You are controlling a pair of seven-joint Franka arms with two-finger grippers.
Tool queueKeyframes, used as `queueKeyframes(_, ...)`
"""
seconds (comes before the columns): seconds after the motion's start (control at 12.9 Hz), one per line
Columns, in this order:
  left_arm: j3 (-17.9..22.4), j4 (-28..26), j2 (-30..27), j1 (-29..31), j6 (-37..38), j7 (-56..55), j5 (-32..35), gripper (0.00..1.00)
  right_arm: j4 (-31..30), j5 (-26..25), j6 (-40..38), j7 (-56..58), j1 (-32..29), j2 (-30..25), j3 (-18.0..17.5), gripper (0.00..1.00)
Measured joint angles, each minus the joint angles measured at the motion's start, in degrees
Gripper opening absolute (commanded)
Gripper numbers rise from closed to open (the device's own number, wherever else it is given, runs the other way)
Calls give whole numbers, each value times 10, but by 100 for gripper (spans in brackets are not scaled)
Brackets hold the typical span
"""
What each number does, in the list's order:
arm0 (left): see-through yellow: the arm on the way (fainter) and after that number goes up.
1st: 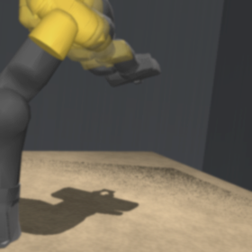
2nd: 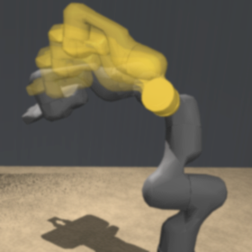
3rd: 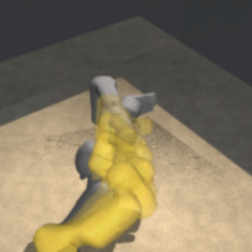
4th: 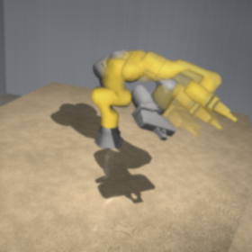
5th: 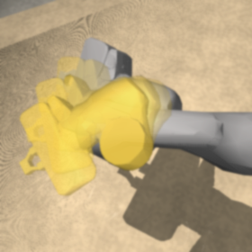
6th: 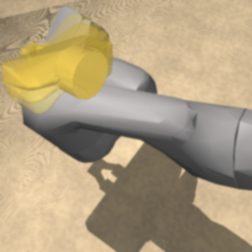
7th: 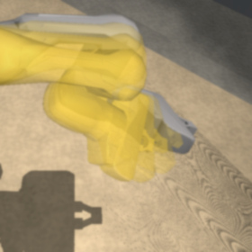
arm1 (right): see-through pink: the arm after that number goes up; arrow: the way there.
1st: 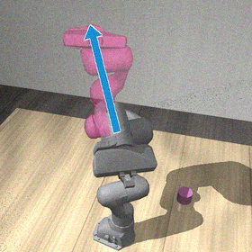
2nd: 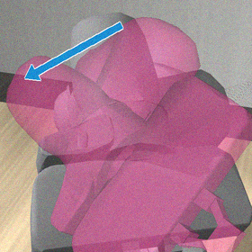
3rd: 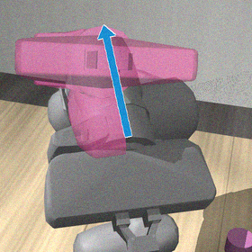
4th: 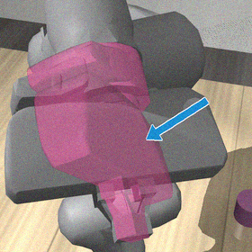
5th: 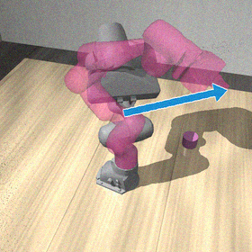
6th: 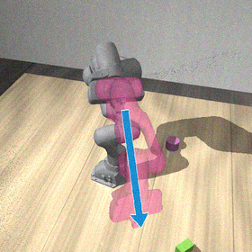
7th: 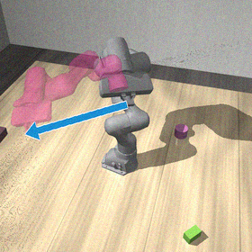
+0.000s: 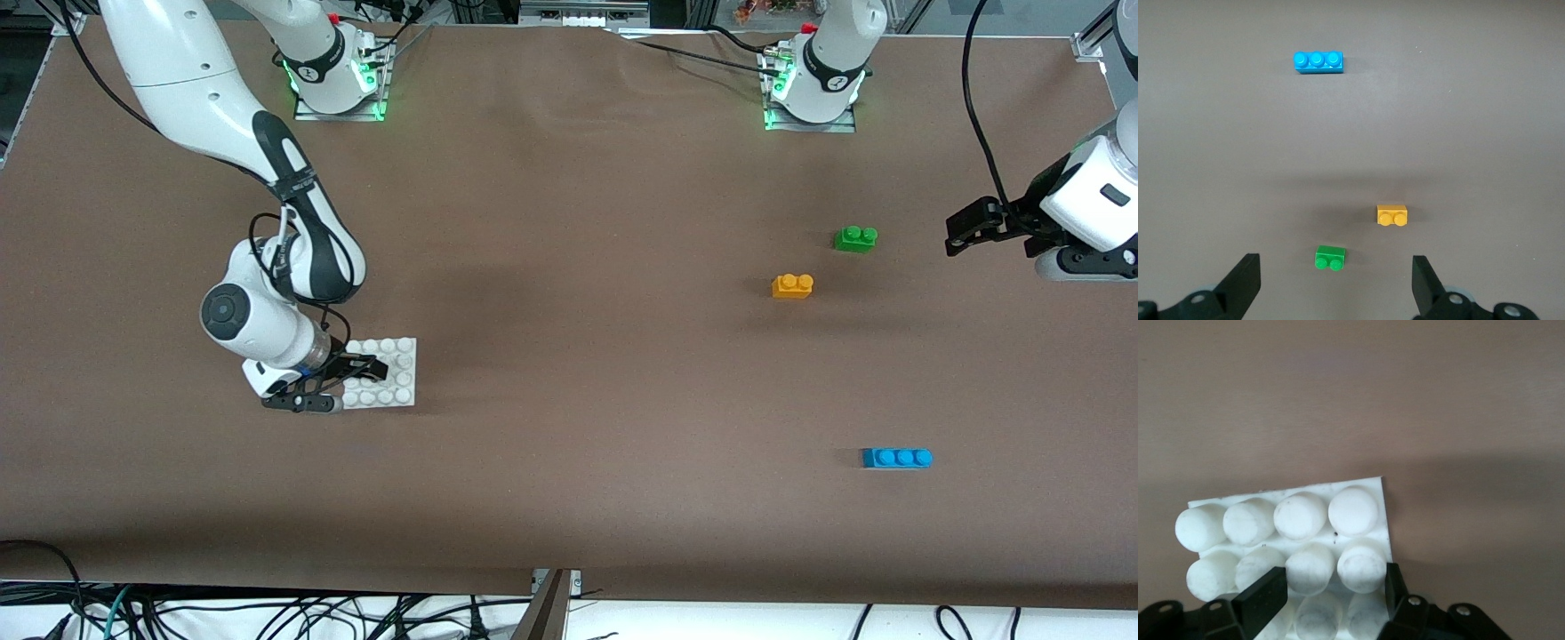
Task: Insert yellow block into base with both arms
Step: 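Slide the white base plate with the right gripper toward the table's middle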
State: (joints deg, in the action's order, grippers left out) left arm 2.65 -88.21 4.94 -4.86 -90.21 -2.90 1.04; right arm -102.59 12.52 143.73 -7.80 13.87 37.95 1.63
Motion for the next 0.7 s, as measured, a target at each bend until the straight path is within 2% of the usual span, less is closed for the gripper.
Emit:
queueKeyframes(0.46, 0, 0, 0, 0, 0, 0, 0, 100, 3, 1, 58, -92, 76, 12, -2, 62)
queueKeyframes(0.7, 0, 0, 0, 0, 0, 0, 0, 100, 24, 2, 64, -145, 133, 25, -4, 62)
